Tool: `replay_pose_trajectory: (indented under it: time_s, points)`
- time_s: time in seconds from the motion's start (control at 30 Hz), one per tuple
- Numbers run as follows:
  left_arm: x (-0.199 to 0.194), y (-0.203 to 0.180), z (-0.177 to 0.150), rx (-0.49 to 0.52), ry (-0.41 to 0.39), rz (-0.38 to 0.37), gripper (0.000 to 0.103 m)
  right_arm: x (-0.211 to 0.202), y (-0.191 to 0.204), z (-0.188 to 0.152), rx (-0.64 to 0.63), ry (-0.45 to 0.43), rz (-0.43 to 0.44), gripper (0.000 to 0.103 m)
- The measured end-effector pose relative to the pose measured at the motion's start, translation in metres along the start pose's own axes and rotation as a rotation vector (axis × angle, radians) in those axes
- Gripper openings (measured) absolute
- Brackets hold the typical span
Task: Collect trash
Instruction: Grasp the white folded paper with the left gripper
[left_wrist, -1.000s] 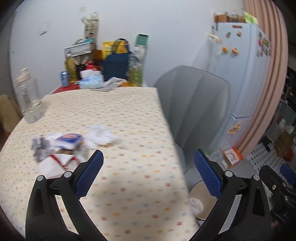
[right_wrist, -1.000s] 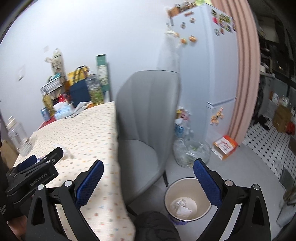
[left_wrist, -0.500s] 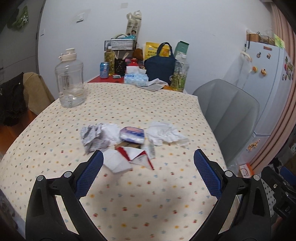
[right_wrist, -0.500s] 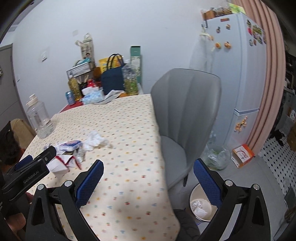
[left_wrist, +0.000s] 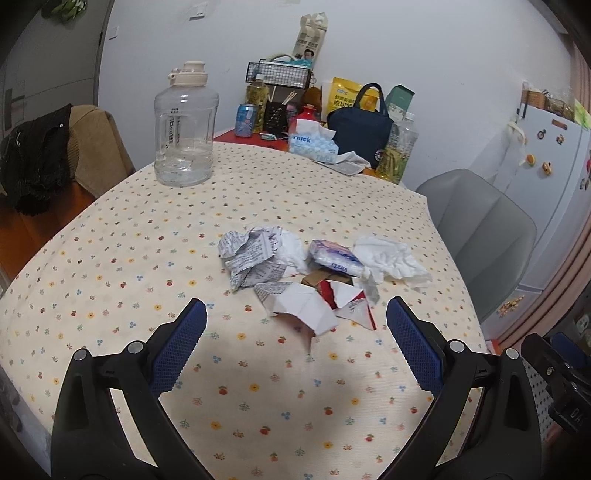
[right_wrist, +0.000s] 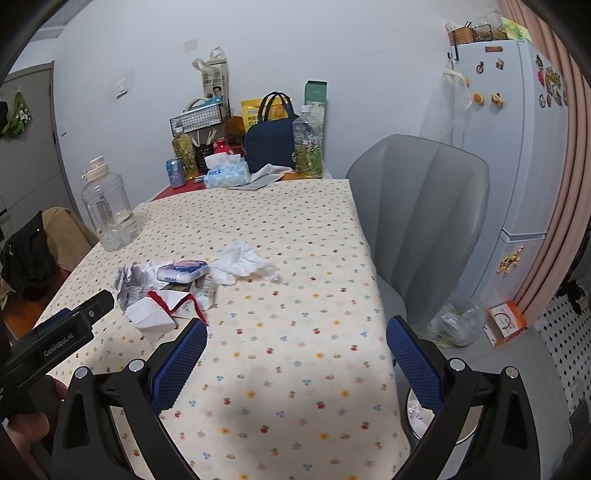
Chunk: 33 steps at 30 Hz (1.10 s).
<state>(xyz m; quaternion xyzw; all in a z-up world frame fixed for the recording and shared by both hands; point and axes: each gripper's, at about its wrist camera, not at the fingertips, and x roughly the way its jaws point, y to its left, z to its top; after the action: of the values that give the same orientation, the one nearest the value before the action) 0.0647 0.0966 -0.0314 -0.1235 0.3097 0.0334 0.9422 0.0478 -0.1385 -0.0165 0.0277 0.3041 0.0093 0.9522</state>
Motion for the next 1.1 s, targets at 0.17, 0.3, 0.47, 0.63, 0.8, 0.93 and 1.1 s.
replay_pose_trajectory:
  time_s: [0.17, 0.3, 0.47, 0.63, 0.8, 0.93, 1.1]
  points:
    - [0.013, 0.004, -0.002, -0.006, 0.024, 0.002, 0.095, 0.008, 0.004, -0.002, -0.005, 0.015, 0.015, 0.095]
    - [0.026, 0.005, -0.005, -0.014, 0.044, 0.018, 0.094, 0.017, 0.003, -0.004, 0.0, 0.031, 0.023, 0.095]
    - [0.05, 0.006, -0.006, -0.026, 0.094, 0.037, 0.094, 0.036, -0.001, -0.007, 0.011, 0.066, 0.04, 0.095]
    - [0.061, 0.0, -0.006, -0.02, 0.111, 0.062, 0.089, 0.045, -0.004, -0.005, 0.018, 0.07, 0.053, 0.095]
    - [0.069, -0.005, -0.013, -0.027, 0.156, 0.032, 0.063, 0.054, -0.004, -0.006, 0.021, 0.093, 0.059, 0.095]
    - [0.073, -0.01, -0.015, -0.025, 0.184, -0.001, 0.037, 0.053, 0.0, -0.006, 0.013, 0.093, 0.061, 0.095]
    - [0.067, -0.009, -0.015, -0.019, 0.171, -0.027, 0.01, 0.051, 0.004, -0.007, 0.007, 0.092, 0.062, 0.095]
